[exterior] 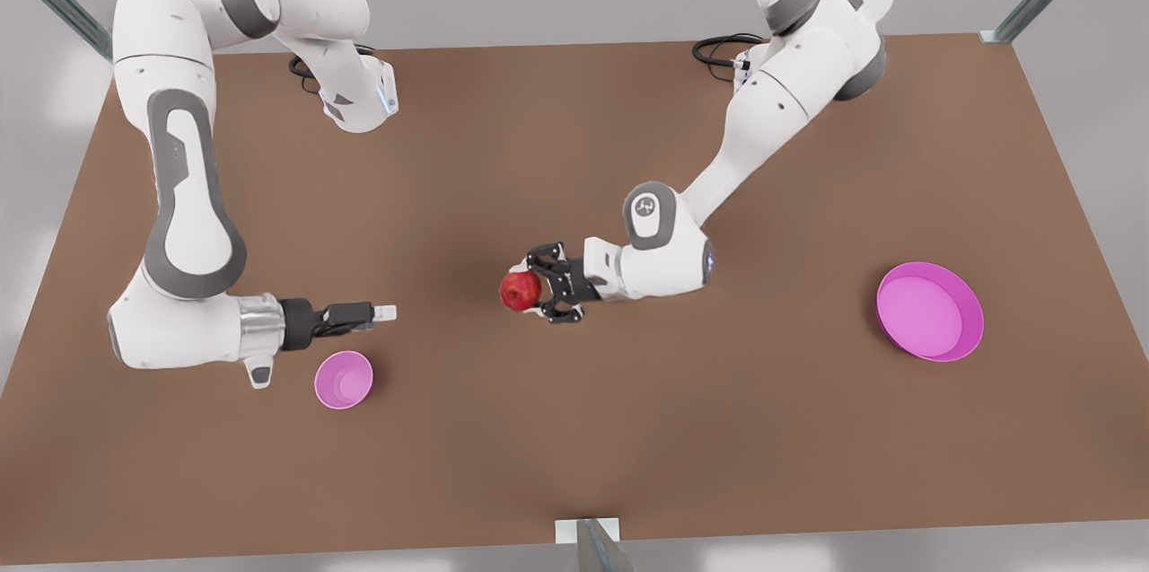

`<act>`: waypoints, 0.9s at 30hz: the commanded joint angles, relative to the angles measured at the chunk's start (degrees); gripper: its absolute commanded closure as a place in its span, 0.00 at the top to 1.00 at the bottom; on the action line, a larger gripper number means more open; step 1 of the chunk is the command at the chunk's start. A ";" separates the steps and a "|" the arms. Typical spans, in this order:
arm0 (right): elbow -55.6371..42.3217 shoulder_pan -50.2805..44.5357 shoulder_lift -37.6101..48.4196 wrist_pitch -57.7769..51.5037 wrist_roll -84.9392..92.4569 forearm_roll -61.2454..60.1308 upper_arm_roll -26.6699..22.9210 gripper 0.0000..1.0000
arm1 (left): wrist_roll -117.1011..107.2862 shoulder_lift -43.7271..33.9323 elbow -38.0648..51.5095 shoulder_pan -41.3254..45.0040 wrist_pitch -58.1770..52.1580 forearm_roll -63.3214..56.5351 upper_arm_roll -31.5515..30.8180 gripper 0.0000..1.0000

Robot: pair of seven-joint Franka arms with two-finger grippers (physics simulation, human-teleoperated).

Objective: Use the left arm to pick up the apple from the plate, transfer it to the gripper of the right arm, and then use the right arm to place it into the bowl

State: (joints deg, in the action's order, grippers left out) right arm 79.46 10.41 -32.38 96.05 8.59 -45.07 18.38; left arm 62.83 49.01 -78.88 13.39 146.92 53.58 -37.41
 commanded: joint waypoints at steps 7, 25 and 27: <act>9.57 2.33 0.39 10.91 36.83 -11.08 3.16 1.00 | 80.96 0.91 3.11 2.07 3.72 10.23 -0.12 0.70; 14.58 0.58 -11.03 7.93 72.61 -33.76 5.18 1.00 | 83.86 11.10 15.07 6.21 8.03 12.78 -0.12 0.70; 14.32 0.58 -12.44 5.72 75.43 -36.05 5.09 1.00 | 83.77 11.10 15.07 6.21 8.03 12.78 -0.12 0.70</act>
State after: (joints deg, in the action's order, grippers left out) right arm 93.91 10.95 -44.19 107.83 50.44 -76.10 23.47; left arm 128.25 60.23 -63.84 19.59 155.09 66.59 -37.51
